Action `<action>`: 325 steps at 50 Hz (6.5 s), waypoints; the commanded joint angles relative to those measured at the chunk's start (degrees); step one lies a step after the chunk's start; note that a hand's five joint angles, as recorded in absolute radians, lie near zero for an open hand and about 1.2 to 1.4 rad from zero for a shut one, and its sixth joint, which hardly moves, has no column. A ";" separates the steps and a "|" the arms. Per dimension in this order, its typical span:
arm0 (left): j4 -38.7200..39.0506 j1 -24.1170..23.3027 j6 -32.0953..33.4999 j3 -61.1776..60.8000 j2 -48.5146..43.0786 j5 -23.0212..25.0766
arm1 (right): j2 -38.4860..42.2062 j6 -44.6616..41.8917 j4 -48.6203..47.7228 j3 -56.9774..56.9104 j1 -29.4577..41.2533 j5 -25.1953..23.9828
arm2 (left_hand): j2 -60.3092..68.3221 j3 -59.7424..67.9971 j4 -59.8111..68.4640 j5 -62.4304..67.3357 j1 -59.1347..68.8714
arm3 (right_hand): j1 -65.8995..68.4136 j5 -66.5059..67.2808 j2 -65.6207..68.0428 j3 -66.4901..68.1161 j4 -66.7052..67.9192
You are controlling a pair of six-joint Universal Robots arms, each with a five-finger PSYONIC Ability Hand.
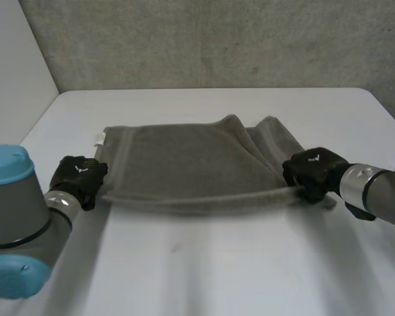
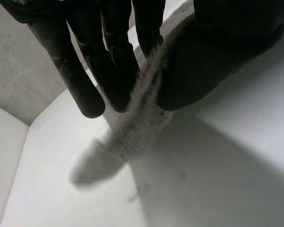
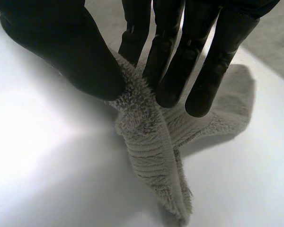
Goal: Fold the towel.
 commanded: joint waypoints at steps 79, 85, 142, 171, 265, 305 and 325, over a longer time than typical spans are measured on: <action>12.25 2.07 6.16 8.04 -15.13 -2.13 | 10.93 -10.79 -22.05 -0.99 5.88 4.73 | 10.43 10.50 10.50 11.57 13.86 | 25.87 13.53 12.53 11.86 11.46; 12.16 5.50 5.90 7.16 -12.49 -2.31 | 7.67 -3.88 -20.82 1.12 3.69 4.82 | 10.43 10.50 10.50 11.57 13.86 | -17.57 -29.91 -30.91 -31.58 -31.98; 11.98 5.50 5.64 4.78 -9.41 -2.48 | 14.08 10.66 -24.33 -1.68 -5.72 -3.09 | 10.43 10.50 10.50 11.57 13.86 | 25.87 13.53 12.53 11.86 11.46; -25.28 3.40 6.69 -4.43 18.18 -1.69 | -20.98 -32.85 18.91 12.98 -14.34 9.39 | 10.43 10.50 10.50 11.57 13.86 | 25.87 13.53 12.53 11.86 11.46; -9.20 -1.70 -17.30 20.87 -5.80 -4.15 | 2.57 -19.46 -22.57 4.82 -18.37 15.89 | -59.53 -59.45 -59.45 -58.38 -56.09 | 25.87 13.53 12.53 11.86 11.46; -6.83 -4.59 -17.30 16.29 -0.88 -4.07 | 13.13 -17.39 -38.57 -1.95 34.36 2.17 | -59.53 -59.45 -59.45 -58.38 -56.09 | -44.13 -56.47 -57.47 -58.14 -58.54; -3.75 -21.90 -17.83 22.18 -9.48 -3.37 | -1.83 11.62 -25.30 16.77 8.34 4.20 | -59.19 -59.11 -59.11 -58.05 -55.75 | -44.13 -56.47 -57.47 -58.14 -58.54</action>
